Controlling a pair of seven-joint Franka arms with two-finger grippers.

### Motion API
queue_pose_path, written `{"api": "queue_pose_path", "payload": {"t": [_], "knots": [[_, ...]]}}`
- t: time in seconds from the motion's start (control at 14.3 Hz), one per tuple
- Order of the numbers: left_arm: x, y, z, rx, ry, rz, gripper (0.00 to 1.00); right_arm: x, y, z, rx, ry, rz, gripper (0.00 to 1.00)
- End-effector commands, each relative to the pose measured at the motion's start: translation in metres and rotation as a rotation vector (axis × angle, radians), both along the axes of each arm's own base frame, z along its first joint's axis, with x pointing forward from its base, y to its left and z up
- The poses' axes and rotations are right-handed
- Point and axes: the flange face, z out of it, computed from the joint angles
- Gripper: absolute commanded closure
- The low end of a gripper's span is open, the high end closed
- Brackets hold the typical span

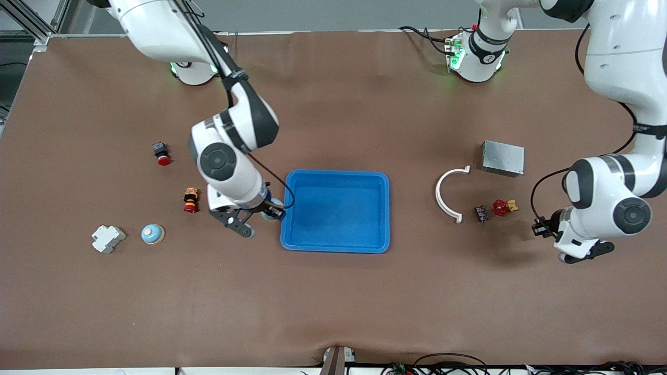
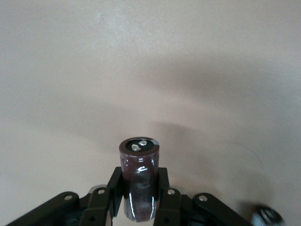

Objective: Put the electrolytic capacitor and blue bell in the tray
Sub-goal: 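Carry the bell and the capacitor toward the blue tray with both grippers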

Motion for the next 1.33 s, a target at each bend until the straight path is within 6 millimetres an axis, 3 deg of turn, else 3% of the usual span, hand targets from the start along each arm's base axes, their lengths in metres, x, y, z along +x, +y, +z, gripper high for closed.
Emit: {"api": "queue_pose_path", "payload": {"t": [0.0, 0.35, 0.56, 0.98, 1.26], "knots": [[0.002, -0.022, 0.032, -0.021, 0.036, 0.077, 1.00, -0.018, 0.016, 0.002, 0.007, -0.036, -0.046, 1.00], [0.000, -0.092, 0.060, -0.031, 0.033, 0.199, 1.00, -0.038, 0.050, -0.016, -0.022, -0.056, -0.073, 1.00], [-0.004, -0.137, 0.062, -0.036, 0.032, 0.275, 1.00, -0.047, 0.067, -0.039, -0.040, -0.072, -0.087, 1.00], [-0.020, -0.229, 0.062, 0.001, 0.025, 0.384, 1.00, -0.053, 0.078, -0.081, -0.064, -0.072, -0.087, 1.00], [-0.033, -0.305, 0.057, 0.032, 0.004, 0.495, 1.00, -0.062, 0.089, -0.085, -0.059, -0.069, -0.093, 1.00]]}}
